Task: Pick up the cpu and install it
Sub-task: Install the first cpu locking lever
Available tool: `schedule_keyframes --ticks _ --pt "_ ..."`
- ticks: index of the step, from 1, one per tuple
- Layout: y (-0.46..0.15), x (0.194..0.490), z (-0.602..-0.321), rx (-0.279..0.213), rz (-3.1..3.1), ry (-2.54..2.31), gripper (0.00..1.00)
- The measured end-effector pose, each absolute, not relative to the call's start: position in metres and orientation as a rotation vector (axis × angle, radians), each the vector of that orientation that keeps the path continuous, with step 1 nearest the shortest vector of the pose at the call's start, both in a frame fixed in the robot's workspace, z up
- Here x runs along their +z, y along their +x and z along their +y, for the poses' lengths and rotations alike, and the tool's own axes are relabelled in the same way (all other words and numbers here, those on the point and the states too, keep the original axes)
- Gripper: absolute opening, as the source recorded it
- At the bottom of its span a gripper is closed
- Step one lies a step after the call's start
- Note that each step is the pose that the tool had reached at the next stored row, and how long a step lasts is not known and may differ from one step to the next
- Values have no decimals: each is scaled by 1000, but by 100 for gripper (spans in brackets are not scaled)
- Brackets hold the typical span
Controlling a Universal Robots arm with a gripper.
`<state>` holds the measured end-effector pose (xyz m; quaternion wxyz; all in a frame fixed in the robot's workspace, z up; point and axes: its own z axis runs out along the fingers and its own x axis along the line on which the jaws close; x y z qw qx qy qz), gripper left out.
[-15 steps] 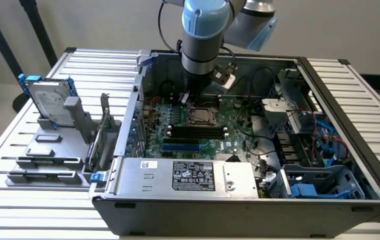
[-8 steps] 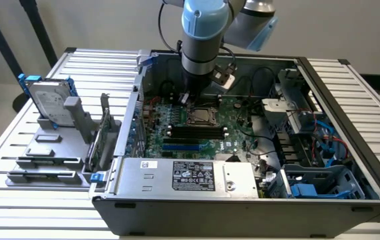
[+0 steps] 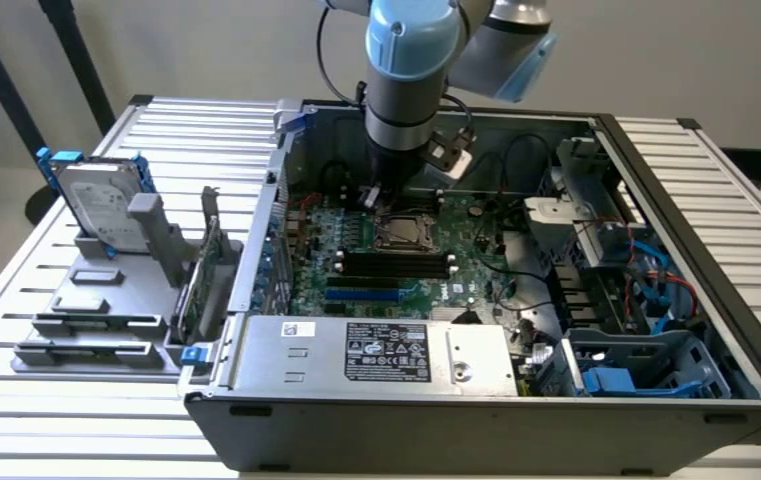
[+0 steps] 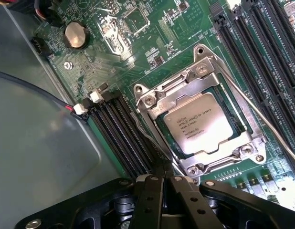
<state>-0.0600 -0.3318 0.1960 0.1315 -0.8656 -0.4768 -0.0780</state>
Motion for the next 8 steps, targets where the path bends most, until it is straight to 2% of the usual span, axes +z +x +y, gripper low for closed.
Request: schedule_keyframes --ticks 8 --pt "-55 196 -332 -226 -1382 -2514 11"
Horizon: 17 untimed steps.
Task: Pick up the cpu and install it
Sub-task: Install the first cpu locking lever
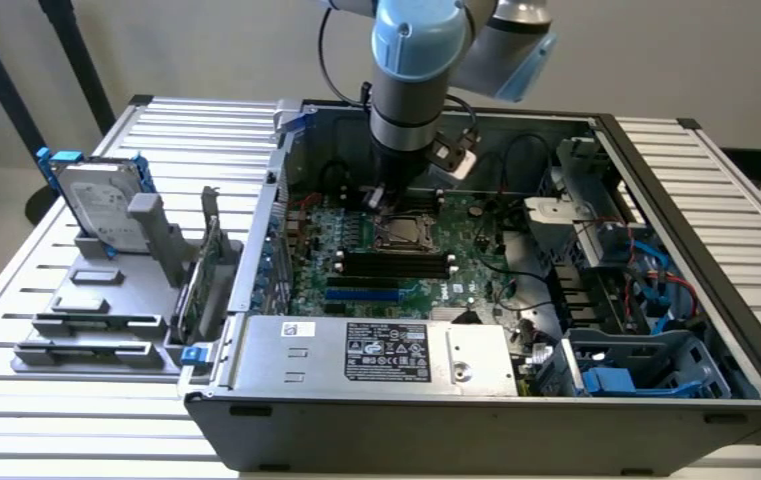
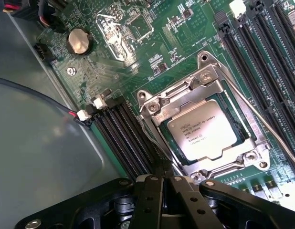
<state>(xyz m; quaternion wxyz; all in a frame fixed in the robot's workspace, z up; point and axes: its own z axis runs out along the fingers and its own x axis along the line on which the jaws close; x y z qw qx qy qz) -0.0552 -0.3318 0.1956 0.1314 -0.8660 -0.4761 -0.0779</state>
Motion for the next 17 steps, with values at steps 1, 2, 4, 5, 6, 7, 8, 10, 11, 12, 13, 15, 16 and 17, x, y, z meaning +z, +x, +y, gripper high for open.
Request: schedule_keyframes --ticks 1,2,4,5,6,7,8,10,11,12,13,15,16,17 --pt "-55 195 -332 -226 -1382 -2515 11" --pt "-54 195 -332 -226 -1381 -2515 11" --pt "-53 195 -332 -226 -1381 -2515 11" --pt "-53 195 -332 -226 -1381 -2515 11" --pt "-53 195 -332 -226 -1380 -2516 11" --pt "-53 195 -332 -226 -1380 -2516 11" --pt "-52 195 -332 -226 -1380 -2516 11" --pt "-52 195 -332 -226 -1380 -2516 11" --pt "-52 195 -332 -226 -1379 -2516 11" --pt "-51 195 -332 -226 -1379 -2516 11" --pt "-51 195 -332 -226 -1379 -2516 11" --pt "-51 194 -332 -226 -1379 -2517 11" --pt "-51 194 -332 -226 -1379 -2517 11" --pt "-51 194 -332 -226 -1379 -2517 11"
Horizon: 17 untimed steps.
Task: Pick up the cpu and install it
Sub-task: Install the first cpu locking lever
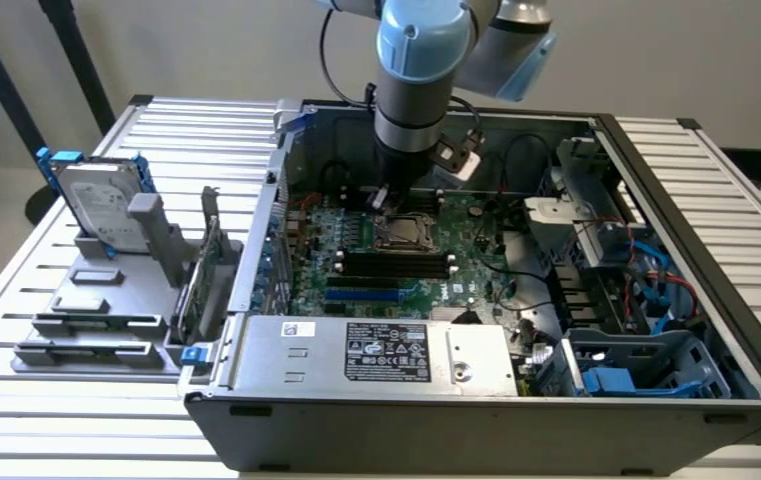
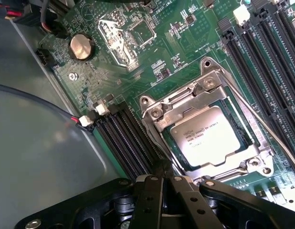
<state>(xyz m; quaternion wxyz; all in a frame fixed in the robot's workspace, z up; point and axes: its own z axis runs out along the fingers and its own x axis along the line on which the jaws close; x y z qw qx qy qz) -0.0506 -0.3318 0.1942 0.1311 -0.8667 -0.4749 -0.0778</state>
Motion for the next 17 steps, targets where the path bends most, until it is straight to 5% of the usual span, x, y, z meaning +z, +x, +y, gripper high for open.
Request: schedule_keyframes --ticks 17 --pt "-45 194 -333 -222 -1378 -2518 11"
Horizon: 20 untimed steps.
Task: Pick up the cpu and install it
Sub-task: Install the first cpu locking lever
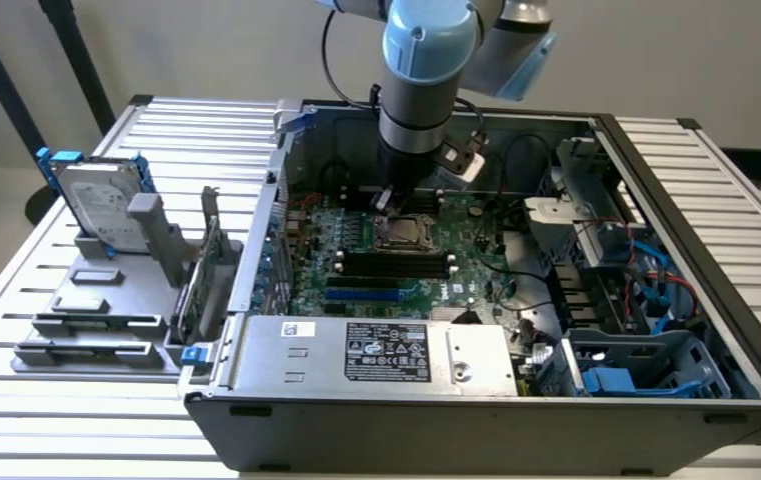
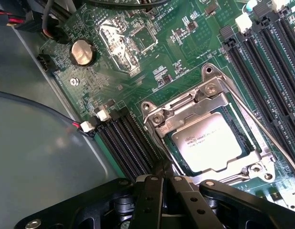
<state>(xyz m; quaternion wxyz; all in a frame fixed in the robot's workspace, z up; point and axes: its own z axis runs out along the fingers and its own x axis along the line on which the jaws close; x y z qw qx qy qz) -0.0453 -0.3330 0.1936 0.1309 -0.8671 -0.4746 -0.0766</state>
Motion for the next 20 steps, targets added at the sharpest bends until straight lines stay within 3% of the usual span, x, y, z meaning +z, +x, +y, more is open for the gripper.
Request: schedule_keyframes --ticks 20 --pt "-32 194 -334 -207 -1376 -2519 11"
